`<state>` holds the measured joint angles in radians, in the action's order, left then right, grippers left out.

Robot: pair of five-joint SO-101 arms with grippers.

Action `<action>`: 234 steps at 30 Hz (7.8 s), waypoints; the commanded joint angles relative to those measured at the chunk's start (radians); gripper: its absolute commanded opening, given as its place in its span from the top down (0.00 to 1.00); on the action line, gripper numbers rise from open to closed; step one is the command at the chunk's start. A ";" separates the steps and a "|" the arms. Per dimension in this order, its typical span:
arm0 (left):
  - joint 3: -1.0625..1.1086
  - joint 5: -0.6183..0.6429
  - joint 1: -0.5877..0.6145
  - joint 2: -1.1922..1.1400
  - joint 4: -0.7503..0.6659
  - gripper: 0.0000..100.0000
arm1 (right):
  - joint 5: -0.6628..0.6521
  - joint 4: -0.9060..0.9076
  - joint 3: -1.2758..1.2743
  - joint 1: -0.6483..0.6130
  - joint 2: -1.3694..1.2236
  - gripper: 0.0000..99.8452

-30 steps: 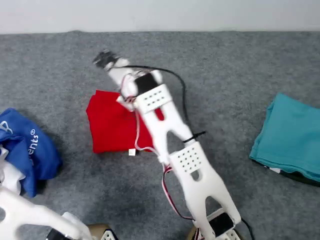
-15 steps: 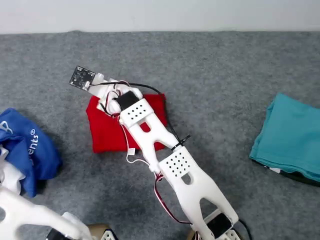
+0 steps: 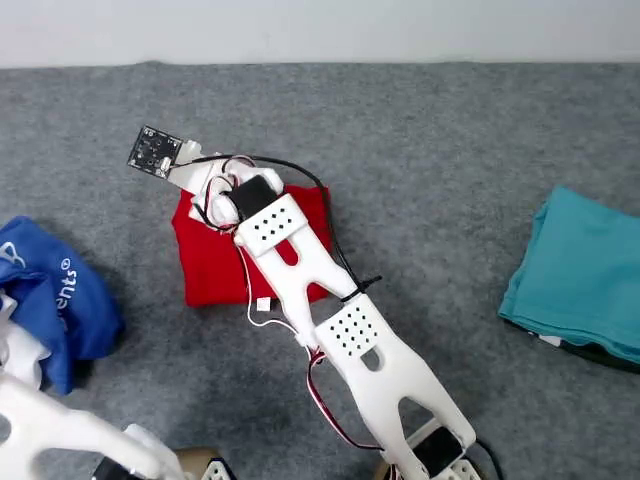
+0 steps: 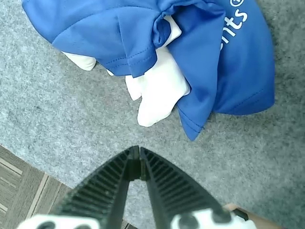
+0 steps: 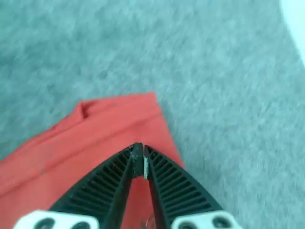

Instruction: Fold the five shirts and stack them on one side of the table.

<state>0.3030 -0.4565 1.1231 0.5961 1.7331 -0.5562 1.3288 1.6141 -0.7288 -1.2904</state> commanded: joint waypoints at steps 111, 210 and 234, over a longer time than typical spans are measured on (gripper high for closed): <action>0.288 -0.008 -0.118 0.410 -0.038 0.99 | 0.801 0.245 -0.919 0.039 0.375 0.92; 0.289 -0.008 -0.118 0.411 -0.035 0.99 | 0.138 0.383 -0.411 0.070 0.377 0.99; 0.291 -0.009 -0.118 0.405 -0.034 0.99 | 0.773 0.466 -0.672 0.377 0.682 0.97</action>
<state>0.5976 -0.4565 1.0111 0.9966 1.7146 0.0652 1.7568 0.9559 -0.3544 -0.7027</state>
